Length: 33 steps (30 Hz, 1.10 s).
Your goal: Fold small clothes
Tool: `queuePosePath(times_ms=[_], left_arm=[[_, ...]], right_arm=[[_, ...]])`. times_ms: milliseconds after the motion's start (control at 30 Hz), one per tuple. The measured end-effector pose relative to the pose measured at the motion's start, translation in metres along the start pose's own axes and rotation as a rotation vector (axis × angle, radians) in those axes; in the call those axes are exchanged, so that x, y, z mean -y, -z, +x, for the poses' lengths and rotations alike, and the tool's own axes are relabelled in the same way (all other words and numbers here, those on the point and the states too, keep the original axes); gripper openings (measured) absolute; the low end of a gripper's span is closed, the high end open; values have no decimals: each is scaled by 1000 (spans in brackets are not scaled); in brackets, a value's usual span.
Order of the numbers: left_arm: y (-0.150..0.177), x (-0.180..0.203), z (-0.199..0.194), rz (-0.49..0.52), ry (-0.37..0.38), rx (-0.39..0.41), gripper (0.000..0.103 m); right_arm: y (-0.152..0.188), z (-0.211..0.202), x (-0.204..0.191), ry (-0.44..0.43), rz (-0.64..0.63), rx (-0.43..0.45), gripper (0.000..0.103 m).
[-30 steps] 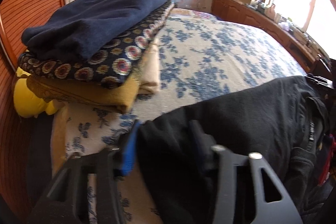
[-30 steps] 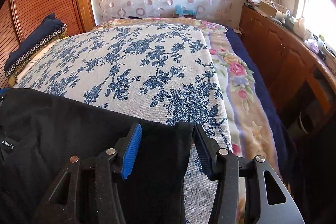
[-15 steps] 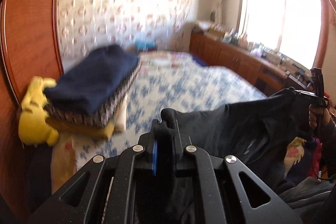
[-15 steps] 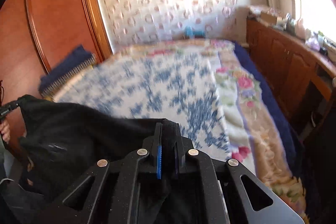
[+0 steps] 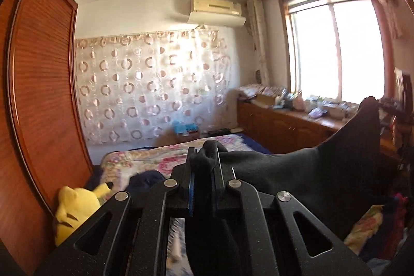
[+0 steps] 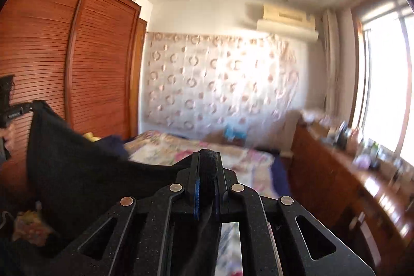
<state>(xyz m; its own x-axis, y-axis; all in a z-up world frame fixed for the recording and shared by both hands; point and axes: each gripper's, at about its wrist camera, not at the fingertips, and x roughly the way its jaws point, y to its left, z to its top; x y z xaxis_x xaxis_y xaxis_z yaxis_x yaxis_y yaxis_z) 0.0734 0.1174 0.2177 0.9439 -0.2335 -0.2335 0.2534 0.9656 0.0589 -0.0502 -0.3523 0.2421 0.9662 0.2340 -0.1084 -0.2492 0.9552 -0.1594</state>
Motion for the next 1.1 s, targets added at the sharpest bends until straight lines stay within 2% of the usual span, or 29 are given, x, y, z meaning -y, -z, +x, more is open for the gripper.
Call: queuePosePath(times_ms=[67,167,200,267,300,333,400,433,500,533,633,733,867,967,1100], left_arm=[[-10,-15,47,-15,-51,-20,10],[11,-35,135,8,-126,-125,16],[29,-43,168,-11,-116,-191,20],[65,-53,208,-48,-91,-304,33],[83,-51,219,-56,-77,-334,37],[97,-46,223,-57,-64,-352,46],[125,-42,230,-55,-45,-400,58],[132,-39,229,-54,-39,-412,68],[148,-29,222,-62,-14,-437,71],[155,-26,220,-70,1,-453,78],[173,-11,203,-75,29,-475,79],[185,5,179,-63,36,-495,79],[213,11,150,-88,55,-525,79],[232,15,126,-102,68,-550,79],[259,25,97,-116,81,-563,79]], right_arm=[[-29,46,7,23,-27,-33,8],[-42,137,13,73,-24,-121,8],[-36,170,12,91,-17,-165,20],[-10,236,12,123,27,-305,30],[11,265,14,141,54,-381,30],[30,283,14,154,76,-430,30],[68,306,10,145,126,-494,30],[86,310,5,125,142,-512,30],[111,315,-10,98,113,-550,31],[122,316,-15,93,88,-566,31],[138,311,-16,40,81,-583,34],[154,284,-18,-7,91,-577,39],[174,245,23,-62,140,-558,41],[195,212,34,-64,169,-541,41],[217,170,58,-18,199,-531,41]])
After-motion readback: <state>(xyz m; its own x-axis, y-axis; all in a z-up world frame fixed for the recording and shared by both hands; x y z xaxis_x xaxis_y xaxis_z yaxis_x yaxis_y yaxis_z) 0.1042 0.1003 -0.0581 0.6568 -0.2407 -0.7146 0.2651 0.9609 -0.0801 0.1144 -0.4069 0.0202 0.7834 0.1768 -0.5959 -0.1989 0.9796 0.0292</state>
